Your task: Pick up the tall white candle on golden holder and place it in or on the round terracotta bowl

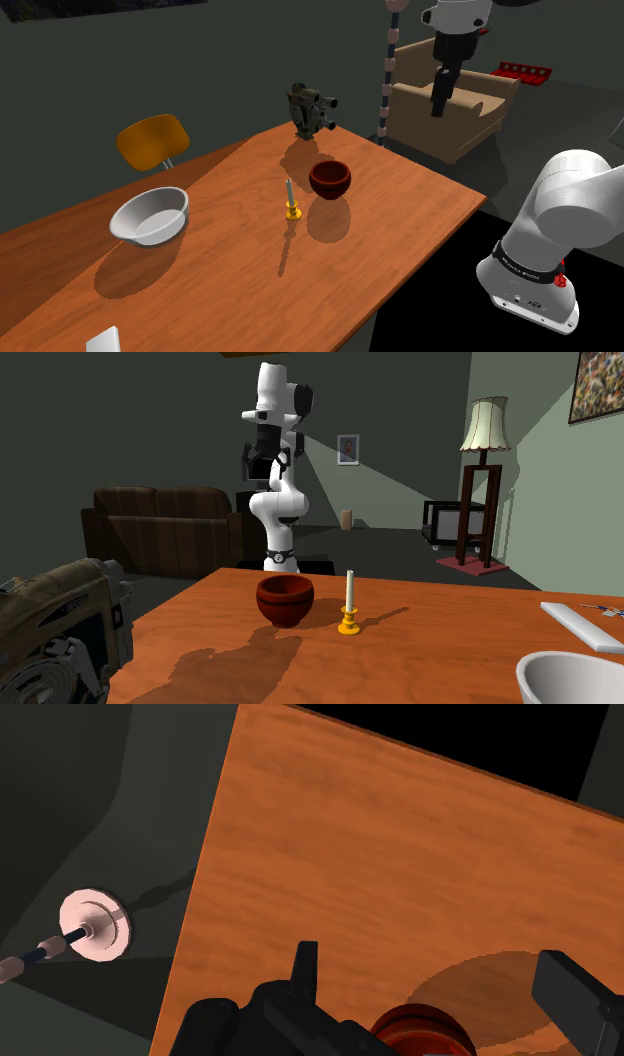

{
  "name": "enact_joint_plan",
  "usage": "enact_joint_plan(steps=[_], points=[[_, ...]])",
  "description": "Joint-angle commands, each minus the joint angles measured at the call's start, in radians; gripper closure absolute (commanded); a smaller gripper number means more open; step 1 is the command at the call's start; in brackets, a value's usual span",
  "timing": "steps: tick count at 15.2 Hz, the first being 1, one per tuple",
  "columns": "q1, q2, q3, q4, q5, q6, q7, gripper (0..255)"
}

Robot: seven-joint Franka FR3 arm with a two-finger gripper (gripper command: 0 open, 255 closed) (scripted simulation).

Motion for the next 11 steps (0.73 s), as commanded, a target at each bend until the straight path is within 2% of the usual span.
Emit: enact_joint_plan(steps=[1,11], points=[[0.000,0.000,0.000,0.000,0.000,0.000,0.000,0],[0.042,0.094,0.073,-0.211,0.093,0.430,0.110,0]])
